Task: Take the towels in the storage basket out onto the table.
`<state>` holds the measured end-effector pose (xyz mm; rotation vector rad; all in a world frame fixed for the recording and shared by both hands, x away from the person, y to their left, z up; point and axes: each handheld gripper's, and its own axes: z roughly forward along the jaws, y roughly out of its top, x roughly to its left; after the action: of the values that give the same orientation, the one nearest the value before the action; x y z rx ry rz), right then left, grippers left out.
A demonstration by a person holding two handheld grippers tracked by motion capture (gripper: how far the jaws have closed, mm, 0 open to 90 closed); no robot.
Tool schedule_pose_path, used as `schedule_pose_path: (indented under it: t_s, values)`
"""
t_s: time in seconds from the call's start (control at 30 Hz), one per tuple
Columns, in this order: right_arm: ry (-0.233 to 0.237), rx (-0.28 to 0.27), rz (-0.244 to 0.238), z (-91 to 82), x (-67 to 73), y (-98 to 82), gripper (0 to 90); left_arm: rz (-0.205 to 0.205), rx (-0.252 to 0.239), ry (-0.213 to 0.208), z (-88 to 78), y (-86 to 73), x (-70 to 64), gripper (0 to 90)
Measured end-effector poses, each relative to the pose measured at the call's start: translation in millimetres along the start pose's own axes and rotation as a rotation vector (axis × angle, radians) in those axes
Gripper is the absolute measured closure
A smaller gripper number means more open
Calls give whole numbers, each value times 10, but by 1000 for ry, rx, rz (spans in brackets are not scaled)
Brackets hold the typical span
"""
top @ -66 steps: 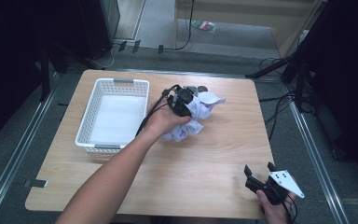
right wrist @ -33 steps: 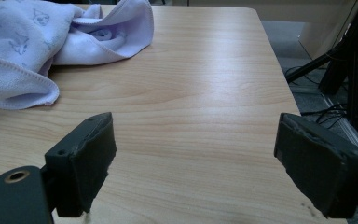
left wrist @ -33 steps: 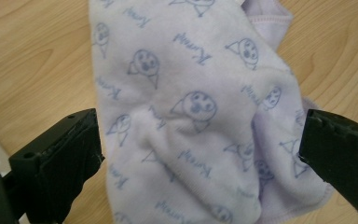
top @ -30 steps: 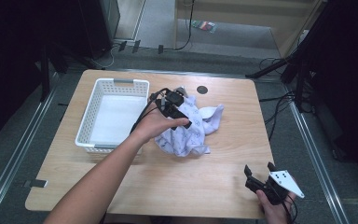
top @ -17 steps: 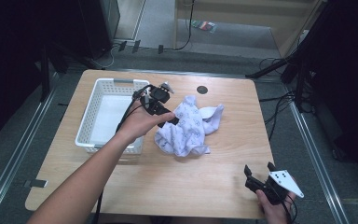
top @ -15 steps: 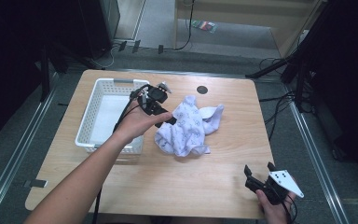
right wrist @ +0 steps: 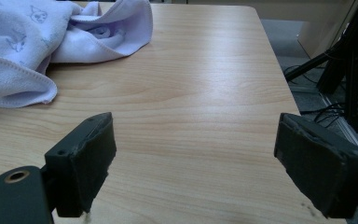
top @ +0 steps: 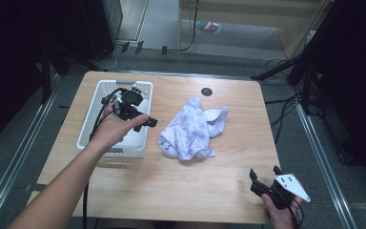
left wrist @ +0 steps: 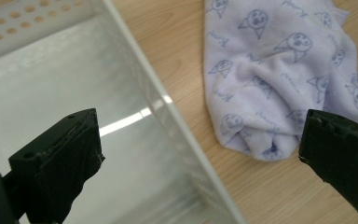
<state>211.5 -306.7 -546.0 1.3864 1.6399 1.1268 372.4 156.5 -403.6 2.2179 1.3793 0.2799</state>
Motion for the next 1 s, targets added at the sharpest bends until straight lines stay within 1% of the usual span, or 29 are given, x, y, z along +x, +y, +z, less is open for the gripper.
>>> schedule_pose_path:
  t_s: [0.03, 0.1, 0.17, 0.3, 0.33, 0.4, 0.43, 0.47, 0.5, 0.57, 0.63, 0.67, 0.7, 0.73, 0.77, 0.8, 0.87, 0.9, 0.93, 0.97, 1.0]
  values:
    - [0, 0, -1, 0, 0, 0, 128, 0, 0, 0, 0, 0, 0, 0]
    - [0, 0, 0, 1, 1, 0, 127, -13, -11, 1, -52, -67, 71, 0]
    - [-2, 1, 1, 1, 1, 0, 128, -21, -23, 9, -86, -123, 115, 0]
    - [-2, 1, 0, 2, 3, 1, 127, -40, -53, 50, -153, -297, 223, 0]
    - [-2, 1, -1, 2, 2, 1, 128, -51, -64, 58, -166, -335, 245, 0]
    - [-2, 1, -1, 2, 2, 1, 128, -71, -80, 66, -188, -407, 295, 0]
    - [-2, 2, 1, 1, 4, 0, 128, -71, -80, 66, -188, -407, 295, 0]
    - [-2, 2, 1, 1, 4, 0, 128, -82, -90, 67, -199, -444, 317, 0]
    - [-2, 0, 0, 2, 2, 0, 128, -84, -92, 77, -211, -516, 355, 0]
    - [-1, 0, 0, 1, 1, 0, 128, -90, -100, 93, -223, -589, 385, 0]
    - [-1, 0, 0, 1, 1, 0, 127, -104, -109, 99, -240, -662, 422, 0]
    - [-1, 0, 0, 1, 1, 0, 128, -104, -109, 99, -240, -662, 422, 0]
    - [0, 0, -1, 1, 1, 0, 127, -110, -113, 97, -252, -697, 442, 0]
    - [0, 0, -1, 1, 1, 0, 127, -123, -127, 99, -279, -768, 470, 0]
    - [-1, 0, 0, 1, 1, 0, 128, -129, -133, 99, -294, -802, 480, 0]
    - [-1, 0, -1, 1, 1, 0, 128, -129, -133, 99, -294, -802, 480, 0]
    - [-1, 0, -1, 1, 1, 0, 127, -140, -149, 109, -323, -867, 495, 0]
    - [-1, 0, -1, 1, 1, 0, 128, -150, -167, 106, -350, -931, 508, 0]
    - [-1, 0, -1, 0, 1, 0, 127, -150, -167, 106, -350, -931, 508, 0]
    - [-2, 0, 1, 1, 1, 0, 127, -152, -179, 106, -368, -994, 528, 0]
    - [-2, 0, 1, 1, 1, 0, 127, -152, -179, 106, -368, -994, 528, 0]
